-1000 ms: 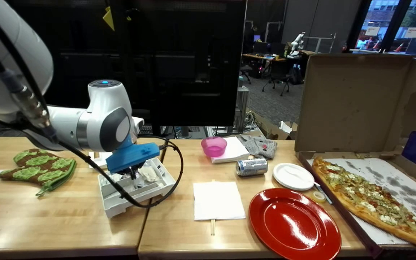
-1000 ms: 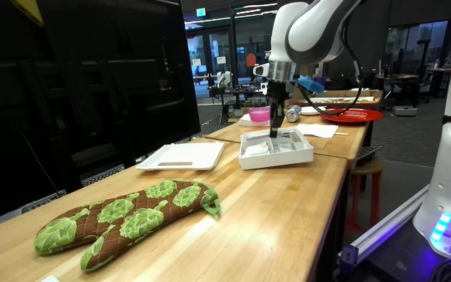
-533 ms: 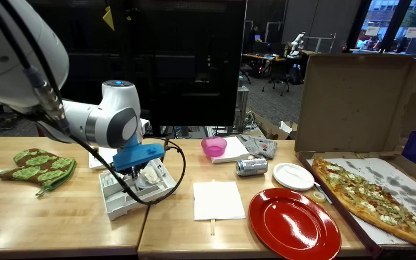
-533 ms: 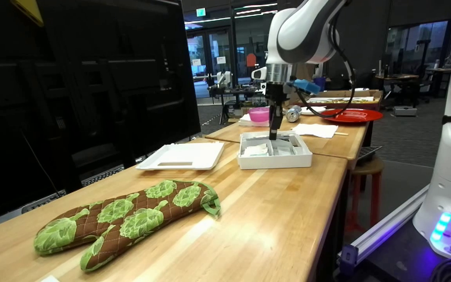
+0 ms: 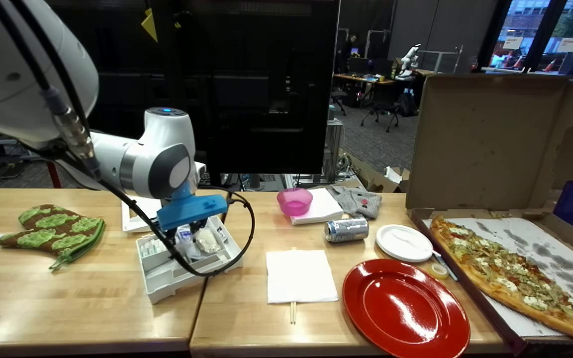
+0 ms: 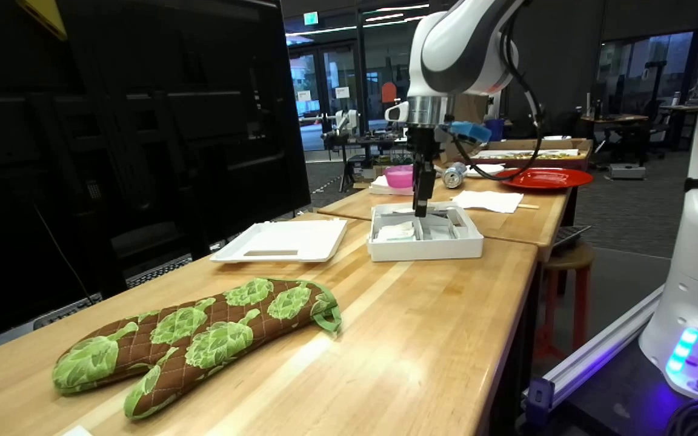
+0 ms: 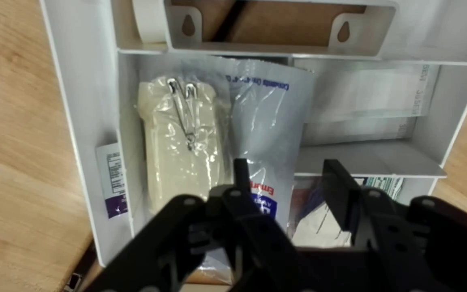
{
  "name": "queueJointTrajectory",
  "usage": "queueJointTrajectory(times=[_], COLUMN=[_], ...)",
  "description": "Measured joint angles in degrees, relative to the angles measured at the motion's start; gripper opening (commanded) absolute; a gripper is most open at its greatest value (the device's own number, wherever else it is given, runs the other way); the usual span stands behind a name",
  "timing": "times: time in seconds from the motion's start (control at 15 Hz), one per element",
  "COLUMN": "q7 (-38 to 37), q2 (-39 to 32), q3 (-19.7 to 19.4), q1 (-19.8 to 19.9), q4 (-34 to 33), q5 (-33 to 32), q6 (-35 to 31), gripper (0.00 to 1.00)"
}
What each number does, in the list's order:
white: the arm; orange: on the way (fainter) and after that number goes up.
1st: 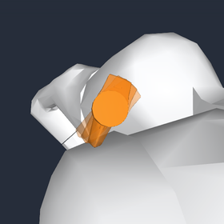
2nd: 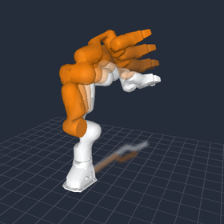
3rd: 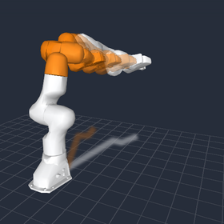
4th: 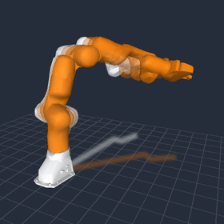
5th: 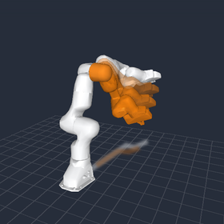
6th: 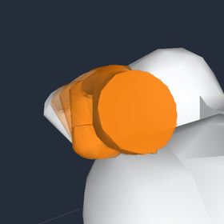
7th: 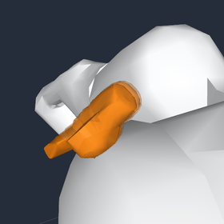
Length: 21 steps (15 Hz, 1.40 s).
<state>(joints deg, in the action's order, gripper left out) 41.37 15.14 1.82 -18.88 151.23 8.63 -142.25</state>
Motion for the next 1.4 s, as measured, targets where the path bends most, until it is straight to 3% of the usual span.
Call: queueJointTrajectory(times=[0.2, 1.4], q7=[0.1, 0.9], q2=[0.0, 1.8], q3=[0.2, 1.2], q1=[0.0, 0.0], q4=[0.0, -0.5], q5=[0.0, 0.0], q6=[0.3, 1.0], gripper=[0.00, 0.00])
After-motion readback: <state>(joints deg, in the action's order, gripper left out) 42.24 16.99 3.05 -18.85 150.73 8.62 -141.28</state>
